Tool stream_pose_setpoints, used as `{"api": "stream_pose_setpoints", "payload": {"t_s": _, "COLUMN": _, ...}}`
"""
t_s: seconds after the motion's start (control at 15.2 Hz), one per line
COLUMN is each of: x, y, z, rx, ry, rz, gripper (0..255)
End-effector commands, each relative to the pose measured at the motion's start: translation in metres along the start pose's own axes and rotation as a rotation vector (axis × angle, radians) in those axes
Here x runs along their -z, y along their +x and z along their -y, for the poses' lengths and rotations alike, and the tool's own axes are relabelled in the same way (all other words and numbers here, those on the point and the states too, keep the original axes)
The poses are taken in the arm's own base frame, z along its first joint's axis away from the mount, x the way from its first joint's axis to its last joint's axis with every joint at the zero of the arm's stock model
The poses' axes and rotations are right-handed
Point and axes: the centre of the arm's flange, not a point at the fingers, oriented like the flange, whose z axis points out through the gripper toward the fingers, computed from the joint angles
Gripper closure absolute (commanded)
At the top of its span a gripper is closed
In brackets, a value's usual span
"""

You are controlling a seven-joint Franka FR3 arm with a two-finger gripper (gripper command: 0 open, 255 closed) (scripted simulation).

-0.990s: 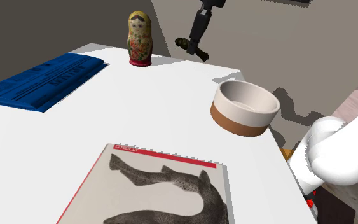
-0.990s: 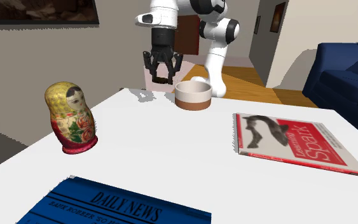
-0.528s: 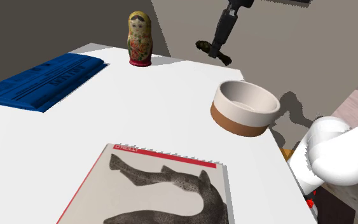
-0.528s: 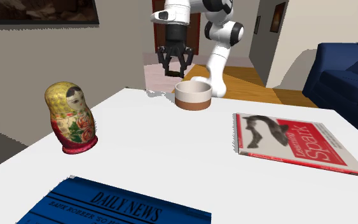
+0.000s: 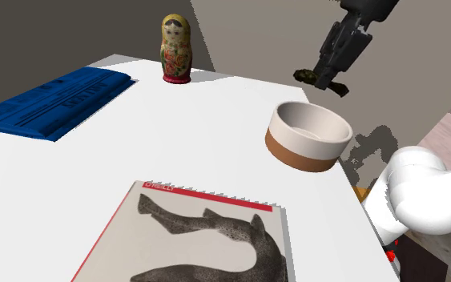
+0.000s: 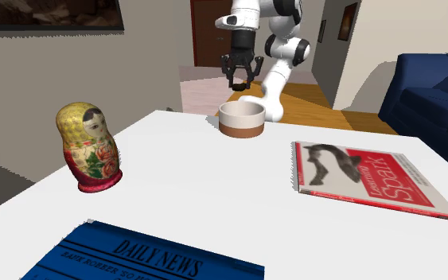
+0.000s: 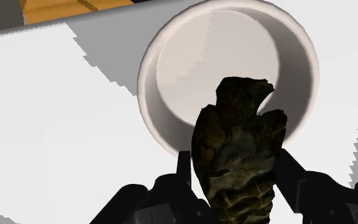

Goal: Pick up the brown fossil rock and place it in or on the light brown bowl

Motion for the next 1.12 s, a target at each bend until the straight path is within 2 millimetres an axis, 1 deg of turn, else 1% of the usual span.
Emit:
{"api": "stream_pose_setpoints", "payload": {"t_s": 0.0, "x": 0.0, "y": -0.017, "z": 0.001, "rx": -0.001, "ry": 0.001, "rz": 0.001, "gripper": 255}}
{"api": "stream_pose_setpoints", "payload": {"t_s": 0.86, "x": -0.07, "y": -0.029, "z": 0.001, "rx": -0.001, "ry": 0.001, "rz": 0.001, "gripper": 255}}
{"api": "stream_pose_setpoints", "payload": {"t_s": 1.06, "x": -0.07, "y": -0.029, "z": 0.001, "rx": -0.001, "ry": 0.001, "rz": 0.001, "gripper": 255}}
